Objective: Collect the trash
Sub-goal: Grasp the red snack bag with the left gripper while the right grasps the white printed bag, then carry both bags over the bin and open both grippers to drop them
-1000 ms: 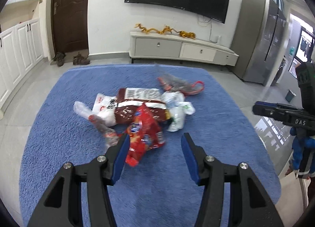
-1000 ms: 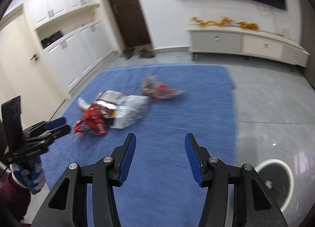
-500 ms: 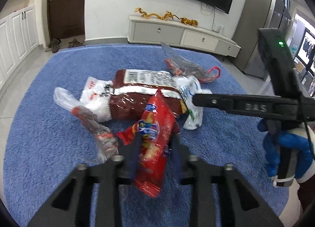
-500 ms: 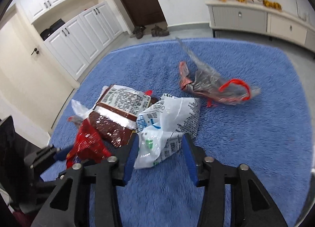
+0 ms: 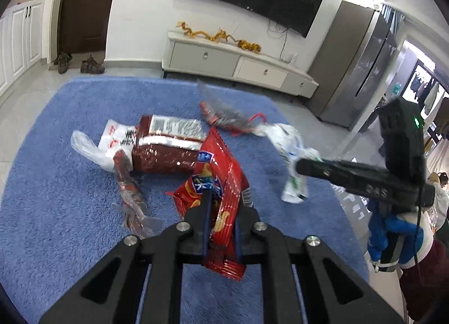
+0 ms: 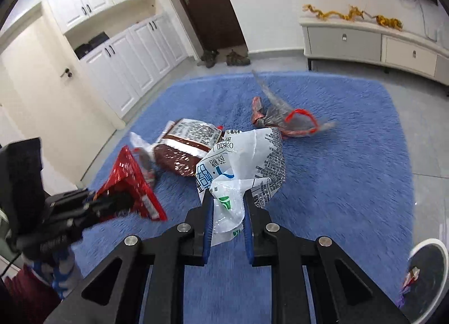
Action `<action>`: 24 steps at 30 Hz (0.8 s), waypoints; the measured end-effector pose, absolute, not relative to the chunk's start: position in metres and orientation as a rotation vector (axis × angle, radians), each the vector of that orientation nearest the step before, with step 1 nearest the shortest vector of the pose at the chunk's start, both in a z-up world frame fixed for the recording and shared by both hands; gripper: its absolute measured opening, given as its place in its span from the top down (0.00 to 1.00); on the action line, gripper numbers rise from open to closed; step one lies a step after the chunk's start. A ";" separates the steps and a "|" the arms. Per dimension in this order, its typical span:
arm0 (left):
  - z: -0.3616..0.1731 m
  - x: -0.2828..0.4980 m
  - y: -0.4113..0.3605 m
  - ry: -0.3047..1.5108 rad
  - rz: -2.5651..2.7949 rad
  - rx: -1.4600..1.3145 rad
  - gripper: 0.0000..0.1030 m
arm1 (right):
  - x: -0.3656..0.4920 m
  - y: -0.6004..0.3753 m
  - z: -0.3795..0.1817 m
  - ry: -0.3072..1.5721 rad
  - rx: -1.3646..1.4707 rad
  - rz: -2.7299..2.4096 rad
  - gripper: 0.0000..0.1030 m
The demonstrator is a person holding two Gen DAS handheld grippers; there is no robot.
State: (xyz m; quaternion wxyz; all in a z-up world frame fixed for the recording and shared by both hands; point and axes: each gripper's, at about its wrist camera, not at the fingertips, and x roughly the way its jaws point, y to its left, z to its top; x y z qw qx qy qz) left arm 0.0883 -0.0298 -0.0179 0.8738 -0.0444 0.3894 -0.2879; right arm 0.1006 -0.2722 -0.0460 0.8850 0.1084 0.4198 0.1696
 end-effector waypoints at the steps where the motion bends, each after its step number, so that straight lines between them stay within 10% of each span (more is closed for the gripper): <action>1: -0.012 0.083 -0.030 0.800 -0.602 -0.087 0.88 | 0.091 -0.276 -0.041 0.860 0.228 0.350 0.82; 24: -0.014 0.039 -0.331 0.925 -0.931 0.173 0.88 | -0.093 -0.563 -0.085 0.787 0.468 -0.211 0.82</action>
